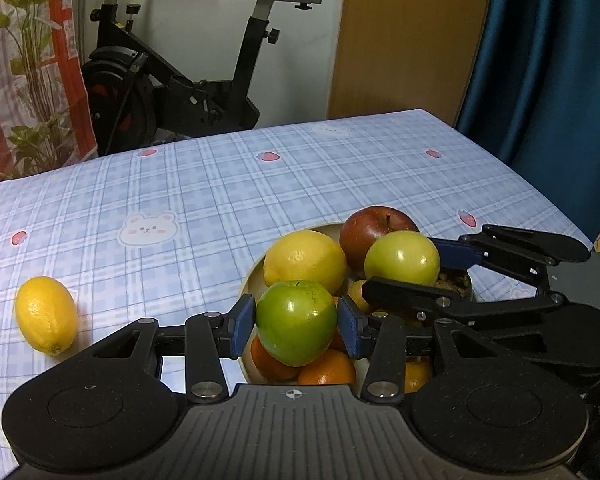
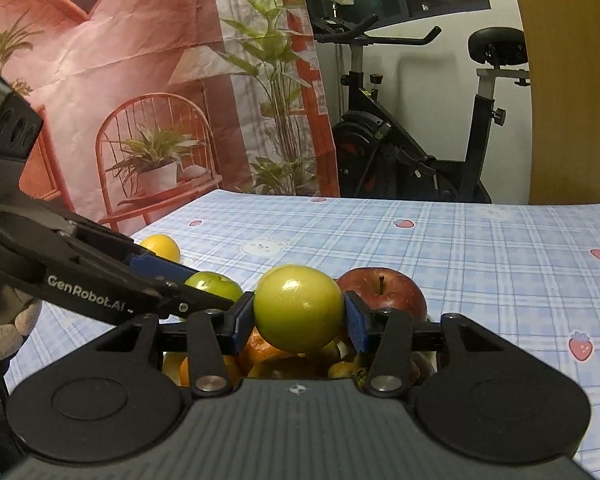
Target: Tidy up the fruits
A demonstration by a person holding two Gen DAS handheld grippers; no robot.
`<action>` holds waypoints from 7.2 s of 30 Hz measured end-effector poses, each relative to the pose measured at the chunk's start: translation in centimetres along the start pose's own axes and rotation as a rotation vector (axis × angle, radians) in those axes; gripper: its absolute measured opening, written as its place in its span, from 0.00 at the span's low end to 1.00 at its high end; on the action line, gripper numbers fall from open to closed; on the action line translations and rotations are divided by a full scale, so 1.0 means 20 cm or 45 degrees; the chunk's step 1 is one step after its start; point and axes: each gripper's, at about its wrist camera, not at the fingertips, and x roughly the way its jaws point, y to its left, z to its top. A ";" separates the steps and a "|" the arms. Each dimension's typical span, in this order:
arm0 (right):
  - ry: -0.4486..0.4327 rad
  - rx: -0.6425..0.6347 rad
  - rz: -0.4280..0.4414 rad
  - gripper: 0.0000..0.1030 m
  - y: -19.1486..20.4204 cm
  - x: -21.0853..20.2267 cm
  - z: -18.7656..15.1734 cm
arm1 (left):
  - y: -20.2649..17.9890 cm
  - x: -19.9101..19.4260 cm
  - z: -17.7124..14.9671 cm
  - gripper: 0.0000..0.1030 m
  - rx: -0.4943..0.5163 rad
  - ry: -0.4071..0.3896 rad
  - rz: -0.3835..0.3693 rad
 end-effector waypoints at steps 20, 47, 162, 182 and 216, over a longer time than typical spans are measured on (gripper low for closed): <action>-0.089 -0.022 -0.027 0.52 0.06 -0.07 0.01 | 0.07 -0.11 0.07 0.58 -0.109 -0.146 -0.064; 0.161 -0.092 0.210 0.67 0.45 0.41 0.33 | 1.02 -0.21 0.00 0.76 -0.500 -0.138 0.115; 0.064 0.237 0.129 0.47 0.21 -0.14 0.01 | 0.32 -0.39 -0.43 0.47 -0.471 -0.151 -0.170; 0.020 0.257 0.004 0.47 0.09 -0.30 0.06 | 0.16 -0.21 -0.36 0.48 -0.358 -0.103 -0.282; 0.141 0.254 -0.251 0.94 0.03 -0.35 0.13 | 0.09 -0.38 -0.16 0.88 -0.193 -0.174 0.076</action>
